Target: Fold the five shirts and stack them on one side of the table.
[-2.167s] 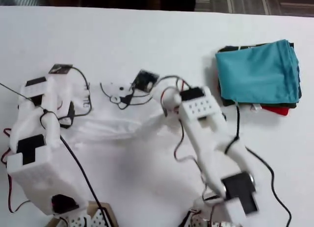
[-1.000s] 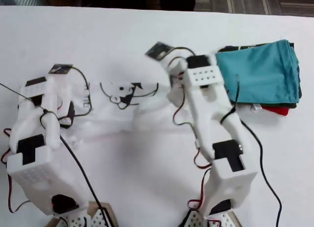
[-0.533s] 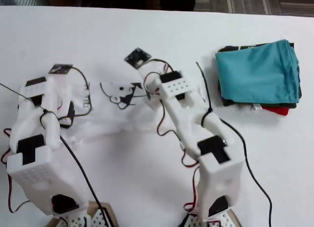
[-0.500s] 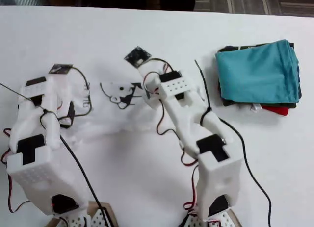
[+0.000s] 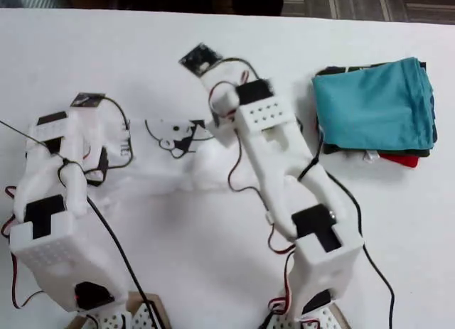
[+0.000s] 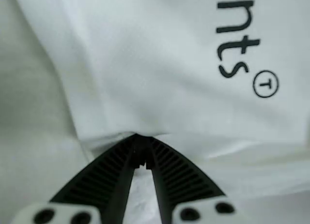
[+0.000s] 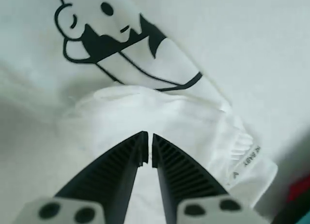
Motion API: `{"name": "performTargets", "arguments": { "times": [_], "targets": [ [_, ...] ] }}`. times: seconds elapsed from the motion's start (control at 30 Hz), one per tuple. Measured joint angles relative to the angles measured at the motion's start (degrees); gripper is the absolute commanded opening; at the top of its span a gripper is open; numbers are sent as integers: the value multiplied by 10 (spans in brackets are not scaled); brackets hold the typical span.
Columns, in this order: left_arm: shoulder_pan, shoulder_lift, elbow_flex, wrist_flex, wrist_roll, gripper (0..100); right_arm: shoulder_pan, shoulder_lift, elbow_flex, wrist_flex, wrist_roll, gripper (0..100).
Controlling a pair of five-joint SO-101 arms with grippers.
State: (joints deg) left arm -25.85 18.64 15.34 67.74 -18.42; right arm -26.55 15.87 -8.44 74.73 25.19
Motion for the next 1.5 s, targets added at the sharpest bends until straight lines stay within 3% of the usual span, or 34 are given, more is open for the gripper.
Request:
{"name": "performTargets", "arguments": {
  "times": [0.2,0.37,0.67,1.0,1.2,1.5],
  "targets": [
    [0,0,0,0,0,26,-54,2,69,-53,0,21],
    [0,0,0,0,0,26,-57,49,81,-117,0,21],
    [0,0,0,0,0,26,-74,70,86,-114,0,21],
    [0,0,0,0,0,26,43,-62,135,-38,0,21],
    [0,0,0,0,0,26,115,-62,243,-76,0,21],
    [0,0,0,0,0,26,135,-65,331,-104,0,21]
  ]
}}
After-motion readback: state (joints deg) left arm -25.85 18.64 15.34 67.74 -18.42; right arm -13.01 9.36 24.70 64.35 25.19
